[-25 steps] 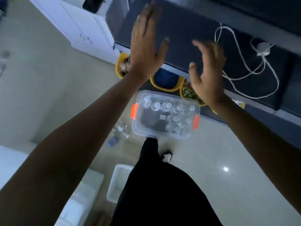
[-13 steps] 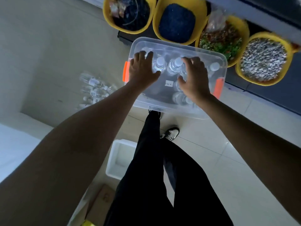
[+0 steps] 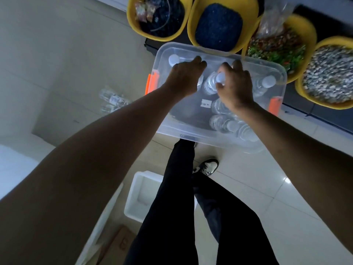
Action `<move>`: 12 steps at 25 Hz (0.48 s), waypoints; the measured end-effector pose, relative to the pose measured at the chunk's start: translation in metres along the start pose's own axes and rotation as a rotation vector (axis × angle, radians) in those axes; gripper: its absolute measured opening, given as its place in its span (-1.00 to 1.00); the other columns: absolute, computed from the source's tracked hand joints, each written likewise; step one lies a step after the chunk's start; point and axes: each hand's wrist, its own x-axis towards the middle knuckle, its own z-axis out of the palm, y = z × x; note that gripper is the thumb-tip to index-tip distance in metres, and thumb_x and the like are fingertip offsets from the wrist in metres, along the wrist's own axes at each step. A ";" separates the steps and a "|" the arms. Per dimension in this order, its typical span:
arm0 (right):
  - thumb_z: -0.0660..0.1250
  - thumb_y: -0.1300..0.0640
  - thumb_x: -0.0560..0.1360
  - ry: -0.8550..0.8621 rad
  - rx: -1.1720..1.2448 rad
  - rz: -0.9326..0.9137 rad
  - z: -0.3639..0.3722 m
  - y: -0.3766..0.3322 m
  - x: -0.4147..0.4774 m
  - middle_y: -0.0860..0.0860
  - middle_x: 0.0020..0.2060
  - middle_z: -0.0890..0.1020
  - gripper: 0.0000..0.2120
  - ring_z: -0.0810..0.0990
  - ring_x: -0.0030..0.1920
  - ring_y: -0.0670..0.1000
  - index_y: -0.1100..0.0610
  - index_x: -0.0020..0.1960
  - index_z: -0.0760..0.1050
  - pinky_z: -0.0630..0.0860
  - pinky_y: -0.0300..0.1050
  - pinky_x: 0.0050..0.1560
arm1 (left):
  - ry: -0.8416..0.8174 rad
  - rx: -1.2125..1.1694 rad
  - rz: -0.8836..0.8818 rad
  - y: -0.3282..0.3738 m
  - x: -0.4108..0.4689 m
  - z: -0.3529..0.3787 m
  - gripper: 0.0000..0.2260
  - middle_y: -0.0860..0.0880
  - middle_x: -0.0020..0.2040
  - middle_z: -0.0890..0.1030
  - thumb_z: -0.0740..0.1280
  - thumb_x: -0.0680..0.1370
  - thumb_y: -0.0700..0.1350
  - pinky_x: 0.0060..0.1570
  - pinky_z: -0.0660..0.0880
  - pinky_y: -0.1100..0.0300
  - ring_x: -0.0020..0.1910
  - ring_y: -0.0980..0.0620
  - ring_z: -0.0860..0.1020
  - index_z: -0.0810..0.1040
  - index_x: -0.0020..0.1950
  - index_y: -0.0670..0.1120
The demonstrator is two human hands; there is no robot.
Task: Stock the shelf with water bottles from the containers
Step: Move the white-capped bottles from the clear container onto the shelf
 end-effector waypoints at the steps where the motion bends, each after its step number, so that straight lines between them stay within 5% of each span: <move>1: 0.38 0.19 0.51 0.012 0.043 0.006 -0.008 -0.001 -0.004 0.24 0.20 0.51 -0.74 0.56 -0.01 0.33 0.19 0.19 0.51 0.43 0.09 0.07 | -0.005 0.005 0.013 0.001 -0.001 -0.008 -0.69 -0.19 0.19 0.54 0.36 0.53 -0.23 -0.19 0.43 -0.02 -0.03 -0.30 0.62 0.47 0.26 -0.21; 5: 0.42 0.19 0.48 0.067 0.118 -0.038 -0.064 -0.010 -0.029 0.25 0.18 0.54 -0.74 0.59 0.00 0.32 0.21 0.15 0.55 0.48 0.10 0.03 | 0.053 -0.007 0.060 0.016 -0.013 -0.055 -0.70 -0.24 0.14 0.57 0.32 0.58 -0.12 -0.07 0.50 -0.12 0.02 -0.34 0.60 0.45 0.26 -0.24; 12: 0.41 0.17 0.45 0.160 0.091 -0.152 -0.259 -0.054 -0.073 0.23 0.09 0.54 -0.73 0.60 -0.09 0.31 0.18 0.13 0.57 0.55 0.10 -0.04 | 0.155 -0.024 0.178 0.052 -0.066 -0.221 -0.73 -0.21 0.08 0.61 0.33 0.55 -0.05 -0.17 0.52 -0.02 -0.06 -0.28 0.62 0.51 0.14 -0.21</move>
